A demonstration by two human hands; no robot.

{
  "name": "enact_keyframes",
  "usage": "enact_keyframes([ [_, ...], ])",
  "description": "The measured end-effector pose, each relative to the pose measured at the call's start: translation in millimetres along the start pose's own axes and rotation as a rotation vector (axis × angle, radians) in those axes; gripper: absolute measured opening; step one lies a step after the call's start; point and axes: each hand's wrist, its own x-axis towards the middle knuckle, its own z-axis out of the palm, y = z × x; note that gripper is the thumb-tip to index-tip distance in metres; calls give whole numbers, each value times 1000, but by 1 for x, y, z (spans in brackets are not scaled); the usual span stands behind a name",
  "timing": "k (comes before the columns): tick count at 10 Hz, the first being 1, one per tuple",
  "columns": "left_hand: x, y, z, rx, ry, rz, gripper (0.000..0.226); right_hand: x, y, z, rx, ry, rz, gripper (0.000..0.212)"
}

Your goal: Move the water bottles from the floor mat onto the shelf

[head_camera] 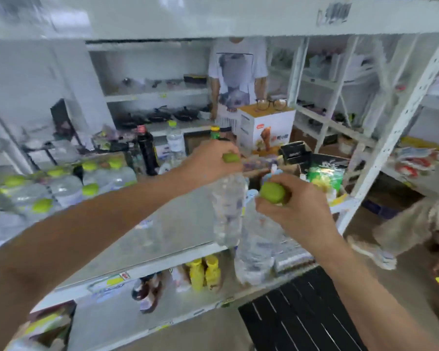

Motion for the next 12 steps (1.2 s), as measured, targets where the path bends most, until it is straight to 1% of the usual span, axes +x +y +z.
enact_keyframes([
  [1,12,-39,-36,107,63,-44,17,30,-22,46,21,1,-104,28],
  [2,23,-85,-66,142,151,-119,22,51,-32,91,41,-41,-73,26],
  [3,34,-130,-81,185,189,-211,23,73,-38,137,19,-52,-22,27],
  [4,41,-162,-81,251,134,-218,27,88,-45,177,5,-144,40,29],
  [5,44,-187,-78,222,48,-226,24,94,-45,209,-38,-261,68,32],
  [7,46,-225,-69,272,-114,-348,34,111,-42,236,-32,-279,161,35],
  [8,51,-236,-65,334,-137,-350,30,112,-37,243,-27,-290,181,41],
  [9,49,-238,-65,384,-142,-311,32,105,-34,249,-11,-252,165,45],
  [10,42,-226,-74,488,-134,-321,40,102,-35,248,25,-283,167,48],
  [11,21,-205,-97,410,75,-393,36,90,-31,236,49,-365,216,67],
  [12,-51,-190,-95,334,411,-362,29,37,-21,212,43,-381,258,72],
])
